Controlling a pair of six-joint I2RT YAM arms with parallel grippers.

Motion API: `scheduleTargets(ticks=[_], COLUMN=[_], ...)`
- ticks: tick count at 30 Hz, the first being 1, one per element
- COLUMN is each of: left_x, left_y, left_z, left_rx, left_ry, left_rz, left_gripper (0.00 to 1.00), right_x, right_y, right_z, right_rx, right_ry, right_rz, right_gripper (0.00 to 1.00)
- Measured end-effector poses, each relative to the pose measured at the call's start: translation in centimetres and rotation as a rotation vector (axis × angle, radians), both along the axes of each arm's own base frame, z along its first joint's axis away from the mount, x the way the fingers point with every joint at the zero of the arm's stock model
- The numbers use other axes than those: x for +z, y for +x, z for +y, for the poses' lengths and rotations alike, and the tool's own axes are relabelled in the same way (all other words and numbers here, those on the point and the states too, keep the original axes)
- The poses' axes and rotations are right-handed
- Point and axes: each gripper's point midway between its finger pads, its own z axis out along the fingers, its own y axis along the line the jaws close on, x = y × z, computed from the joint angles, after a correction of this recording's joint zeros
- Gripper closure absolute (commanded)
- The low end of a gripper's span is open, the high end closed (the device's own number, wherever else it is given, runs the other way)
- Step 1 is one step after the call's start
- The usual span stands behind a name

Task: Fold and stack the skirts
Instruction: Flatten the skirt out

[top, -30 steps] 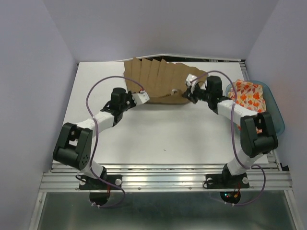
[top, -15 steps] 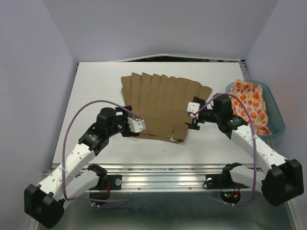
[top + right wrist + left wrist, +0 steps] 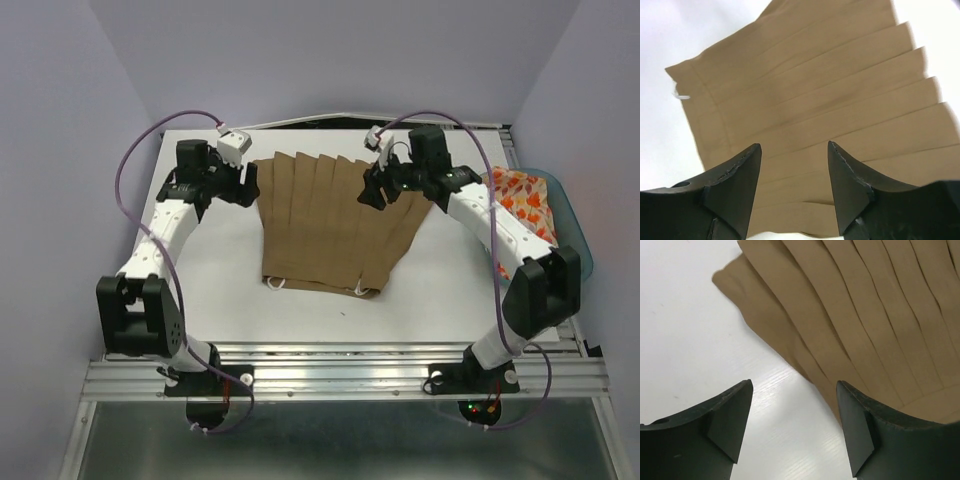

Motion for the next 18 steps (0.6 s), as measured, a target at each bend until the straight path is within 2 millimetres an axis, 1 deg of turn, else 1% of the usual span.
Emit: scheduleTargets(ticks=[1,2,3,4,5,7,8,9,10,11,13,14,16,17,18], left_x=[-1.1,-2.0,-3.5,-4.9,-6.0,-8.2,-9.1,-10.0,-11.2,-11.9,-13.8,-14.7,-16.0,-16.6,-16.4], left_y=[1.1,1.6,2.2,2.9,3.9,6.2,7.4,8.2,9.5,10.3,11.6,12.5,13.4,13.8,14.4], left_z=[0.1,0.0,-0.2,-0.4,-0.5,-0.6,-0.5,-0.4,0.0,0.2,1.0,1.5,2.0,2.1,2.2], left_rx=[0.032,0.057,0.09,0.123,0.157,0.224,0.249,0.274,0.311,0.338,0.398,0.429,0.465,0.477,0.477], left_ry=[-0.044,-0.076,-0.112,-0.146,-0.177,-0.239,-0.26,-0.279,-0.305,-0.326,-0.372,-0.395,-0.429,-0.456,-0.482], left_rz=[0.047,0.084,0.14,0.199,0.242,0.31,0.328,0.347,0.366,0.381,0.42,0.434,0.457,0.467,0.458], left_gripper=[0.22,0.22,0.22,0.23,0.24,0.25,0.25,0.25,0.26,0.28,0.28,0.28,0.28,0.28,0.28], right_x=[-1.4,-2.3,-3.1,-4.4,-5.0,-7.0,-7.4,-8.1,-8.7,-9.4,-10.9,-12.0,-13.4,-14.2,-14.8], right_y=[0.0,-0.1,-0.3,-0.7,-1.1,-2.3,-2.6,-3.3,-3.9,-4.7,-6.2,-7.2,-8.5,-9.2,-9.7], right_z=[0.8,1.4,2.0,3.0,3.6,5.4,5.9,6.6,7.2,7.7,8.2,8.3,8.5,8.6,8.7], right_rx=[-0.009,-0.014,-0.012,-0.01,-0.006,0.014,0.023,0.035,0.048,0.063,0.088,0.1,0.119,0.129,0.134], right_ry=[0.004,0.007,0.004,-0.002,-0.007,-0.035,-0.043,-0.057,-0.07,-0.085,-0.115,-0.138,-0.163,-0.178,-0.187], right_rz=[0.071,0.121,0.156,0.21,0.235,0.294,0.306,0.321,0.33,0.336,0.354,0.367,0.385,0.39,0.392], right_gripper=[0.41,0.42,0.44,0.45,0.46,0.49,0.49,0.5,0.5,0.5,0.5,0.5,0.39,0.37,0.32])
